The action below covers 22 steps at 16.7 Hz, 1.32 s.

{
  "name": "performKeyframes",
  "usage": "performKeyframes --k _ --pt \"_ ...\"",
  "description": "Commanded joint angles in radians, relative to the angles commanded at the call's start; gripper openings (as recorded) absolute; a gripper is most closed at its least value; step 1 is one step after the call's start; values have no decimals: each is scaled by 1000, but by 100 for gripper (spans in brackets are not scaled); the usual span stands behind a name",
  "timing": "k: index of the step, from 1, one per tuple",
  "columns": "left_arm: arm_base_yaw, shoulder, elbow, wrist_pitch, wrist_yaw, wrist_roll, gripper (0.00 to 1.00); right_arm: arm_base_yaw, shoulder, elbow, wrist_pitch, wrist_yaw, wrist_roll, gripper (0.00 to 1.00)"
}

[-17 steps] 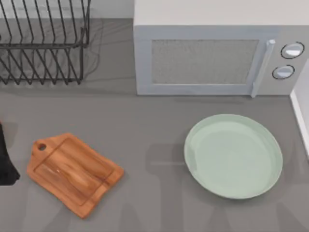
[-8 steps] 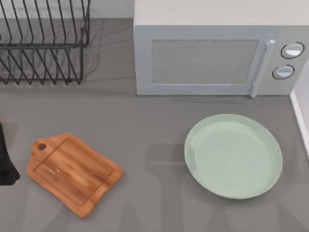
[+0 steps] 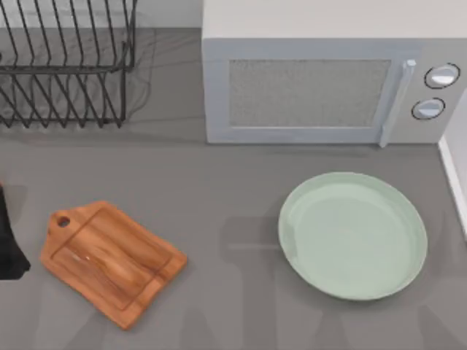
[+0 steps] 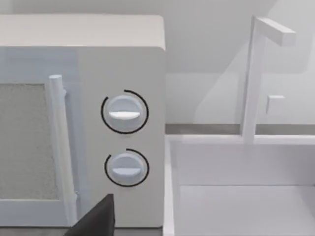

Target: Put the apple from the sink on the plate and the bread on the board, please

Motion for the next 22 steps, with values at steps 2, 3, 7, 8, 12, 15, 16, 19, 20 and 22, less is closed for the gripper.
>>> performKeyframes --k 2,3,7,8,12,15,16,19,20,22 --pt "0 0 0 0 0 0 100 -12 52 48 -32 0 -11 100" --pt "0 0 0 0 0 0 100 -20 94 85 -57 0 -19 100" --pt "0 0 0 0 0 0 100 -73 363 301 -203 0 -69 100" --pt "0 0 0 0 0 0 100 -89 451 368 -249 0 -85 100" --pt "0 0 0 0 0 0 100 -160 853 665 -450 1 -153 100" --pt "0 0 0 0 0 0 100 -216 1178 898 -606 1 -206 100" --pt "0 0 0 0 0 0 100 -235 1285 974 -657 1 -223 100" --pt "0 0 0 0 0 0 100 -285 1585 1185 -799 2 -272 100" --pt "0 0 0 0 0 0 100 -300 1674 1247 -841 2 -286 100" --pt "0 0 0 0 0 0 100 -327 1830 1357 -915 2 -311 100"
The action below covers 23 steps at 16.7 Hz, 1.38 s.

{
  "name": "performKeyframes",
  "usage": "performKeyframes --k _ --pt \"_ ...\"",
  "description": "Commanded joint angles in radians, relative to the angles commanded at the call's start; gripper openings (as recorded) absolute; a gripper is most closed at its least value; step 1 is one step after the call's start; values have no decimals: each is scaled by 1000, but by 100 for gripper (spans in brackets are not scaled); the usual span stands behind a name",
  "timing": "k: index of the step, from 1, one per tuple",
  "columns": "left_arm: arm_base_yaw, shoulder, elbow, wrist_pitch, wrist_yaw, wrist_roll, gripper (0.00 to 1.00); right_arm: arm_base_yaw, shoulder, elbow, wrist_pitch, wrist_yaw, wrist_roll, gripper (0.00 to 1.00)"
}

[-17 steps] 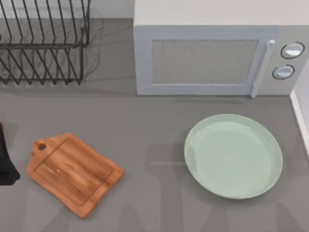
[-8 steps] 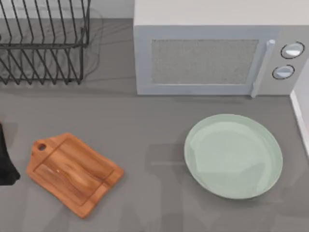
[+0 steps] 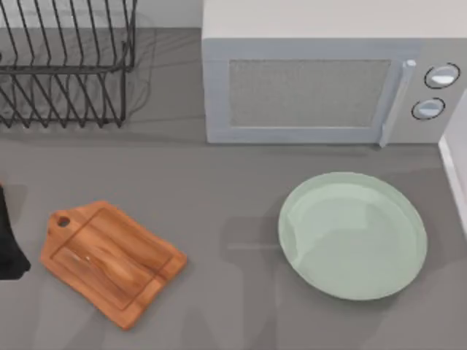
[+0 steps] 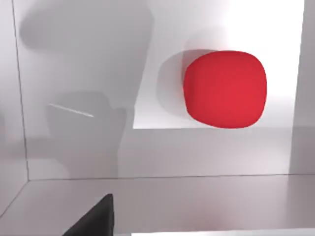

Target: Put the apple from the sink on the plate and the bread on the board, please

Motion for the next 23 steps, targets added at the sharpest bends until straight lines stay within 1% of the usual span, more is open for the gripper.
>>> performKeyframes --k 3,5,13,16,21,23 --pt "0 0 0 0 0 0 100 -28 163 118 -79 0 -27 100" --pt "0 0 0 0 0 0 100 -38 218 159 -107 0 -36 100" --pt "0 0 0 0 0 0 100 -35 240 158 -96 1 -37 100" --pt "0 0 0 0 0 0 100 -36 304 120 0 1 -37 100" --pt "0 0 0 0 0 0 100 -38 456 27 268 2 -35 100" --pt "0 0 0 0 0 0 100 -39 505 -4 342 3 -34 100"
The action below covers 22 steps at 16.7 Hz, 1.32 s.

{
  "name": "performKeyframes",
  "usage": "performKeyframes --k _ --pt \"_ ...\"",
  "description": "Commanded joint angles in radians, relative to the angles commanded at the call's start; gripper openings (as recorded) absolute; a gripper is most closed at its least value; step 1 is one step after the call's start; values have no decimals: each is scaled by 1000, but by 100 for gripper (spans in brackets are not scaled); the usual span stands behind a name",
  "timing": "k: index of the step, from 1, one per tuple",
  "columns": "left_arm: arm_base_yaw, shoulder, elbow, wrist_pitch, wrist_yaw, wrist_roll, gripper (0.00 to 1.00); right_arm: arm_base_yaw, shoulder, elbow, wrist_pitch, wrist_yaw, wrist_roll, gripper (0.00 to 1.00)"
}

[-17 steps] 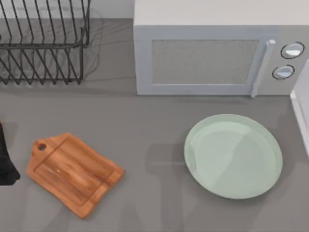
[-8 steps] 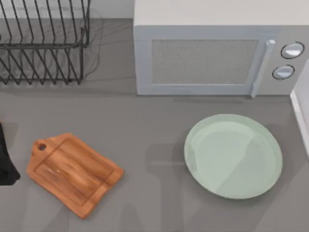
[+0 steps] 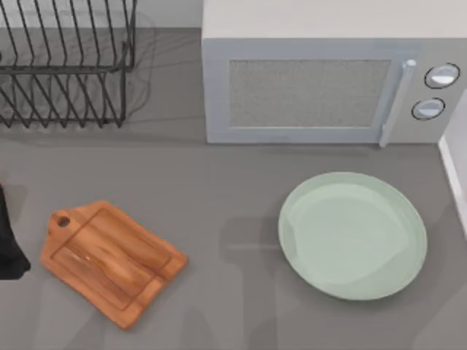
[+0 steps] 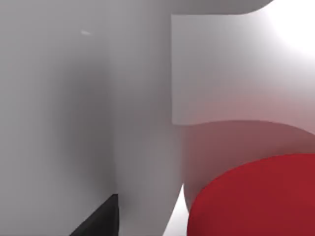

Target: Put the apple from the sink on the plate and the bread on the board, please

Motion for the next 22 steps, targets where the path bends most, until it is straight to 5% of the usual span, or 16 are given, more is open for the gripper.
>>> performKeyframes --k 6,19,22 --pt "0 0 0 0 0 0 100 0 25 -16 32 0 0 100" --pt "0 0 0 0 0 0 100 0 25 -16 32 0 0 2" --pt "0 0 0 0 0 0 100 0 25 -16 32 0 0 0"
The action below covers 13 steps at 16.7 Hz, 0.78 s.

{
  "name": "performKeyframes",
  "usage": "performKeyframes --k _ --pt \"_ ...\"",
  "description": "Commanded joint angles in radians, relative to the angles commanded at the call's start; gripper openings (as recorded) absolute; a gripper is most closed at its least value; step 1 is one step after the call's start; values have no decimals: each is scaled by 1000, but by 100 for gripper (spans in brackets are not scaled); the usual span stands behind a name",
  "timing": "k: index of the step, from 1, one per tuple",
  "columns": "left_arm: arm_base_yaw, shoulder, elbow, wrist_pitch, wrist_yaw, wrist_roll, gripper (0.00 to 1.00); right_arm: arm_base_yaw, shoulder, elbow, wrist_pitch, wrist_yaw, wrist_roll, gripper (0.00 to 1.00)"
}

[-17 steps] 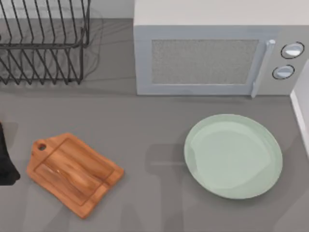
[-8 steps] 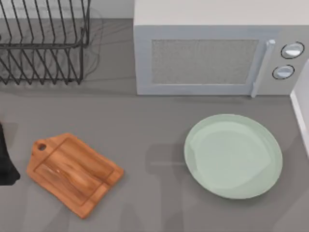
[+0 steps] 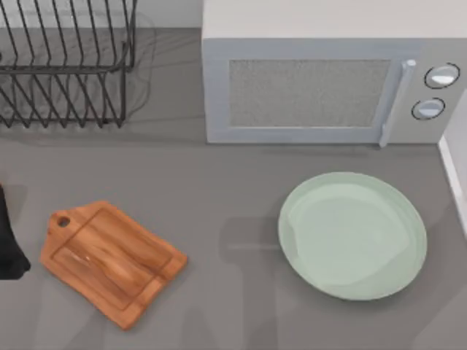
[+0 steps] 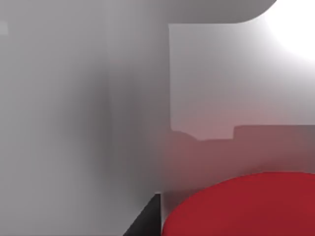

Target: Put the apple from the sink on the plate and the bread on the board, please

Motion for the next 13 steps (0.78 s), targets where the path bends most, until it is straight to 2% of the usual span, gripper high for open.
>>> performKeyframes --k 8,13 --pt "0 0 0 0 0 0 100 2 -79 25 -54 -17 9 0" --pt "0 0 0 0 0 0 100 1 -190 99 -261 -18 7 0"
